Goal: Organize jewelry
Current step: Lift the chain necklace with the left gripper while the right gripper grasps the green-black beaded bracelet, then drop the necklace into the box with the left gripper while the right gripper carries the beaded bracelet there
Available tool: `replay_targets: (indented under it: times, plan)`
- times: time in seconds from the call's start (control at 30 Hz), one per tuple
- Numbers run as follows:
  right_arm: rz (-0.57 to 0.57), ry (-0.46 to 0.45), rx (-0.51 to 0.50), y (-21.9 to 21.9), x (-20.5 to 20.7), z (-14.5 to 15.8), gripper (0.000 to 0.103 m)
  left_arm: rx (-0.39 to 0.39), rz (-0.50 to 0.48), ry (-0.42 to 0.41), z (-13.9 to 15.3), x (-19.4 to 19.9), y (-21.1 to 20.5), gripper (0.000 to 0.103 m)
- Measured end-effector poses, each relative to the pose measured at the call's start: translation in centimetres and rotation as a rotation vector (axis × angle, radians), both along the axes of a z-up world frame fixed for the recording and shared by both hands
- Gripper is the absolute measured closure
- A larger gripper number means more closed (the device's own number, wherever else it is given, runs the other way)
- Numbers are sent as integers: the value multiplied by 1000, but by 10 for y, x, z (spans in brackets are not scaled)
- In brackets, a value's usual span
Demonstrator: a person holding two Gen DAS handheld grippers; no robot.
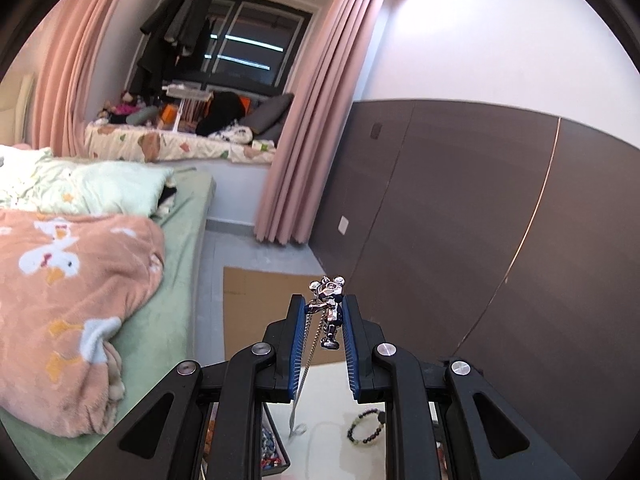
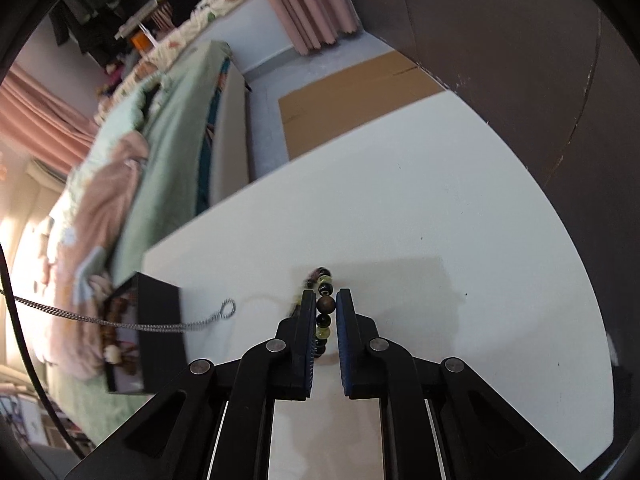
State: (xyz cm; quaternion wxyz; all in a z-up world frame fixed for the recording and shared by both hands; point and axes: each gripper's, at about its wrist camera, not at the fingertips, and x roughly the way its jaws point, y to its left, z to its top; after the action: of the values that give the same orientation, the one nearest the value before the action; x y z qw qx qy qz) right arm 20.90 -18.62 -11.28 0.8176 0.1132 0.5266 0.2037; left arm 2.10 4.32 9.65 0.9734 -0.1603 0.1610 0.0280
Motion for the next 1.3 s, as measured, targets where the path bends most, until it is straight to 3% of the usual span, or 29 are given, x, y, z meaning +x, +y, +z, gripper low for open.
replay_targets:
  times: [0.27,0.5,0.87,1.3]
  plan:
    - [12,-26,40,1,-15,11,91,11,36,-120,44,-33,7,84]
    - [26,-31,38,4,-22,12,91,15,47,-145,56,-41,9,84]
    - [49,-43,67,13,-19,18,91,-14,50,-61,30,-24,19,84]
    - [68,-58,113,27,-25,26,91,-45,64,110,-32,-10,28,84]
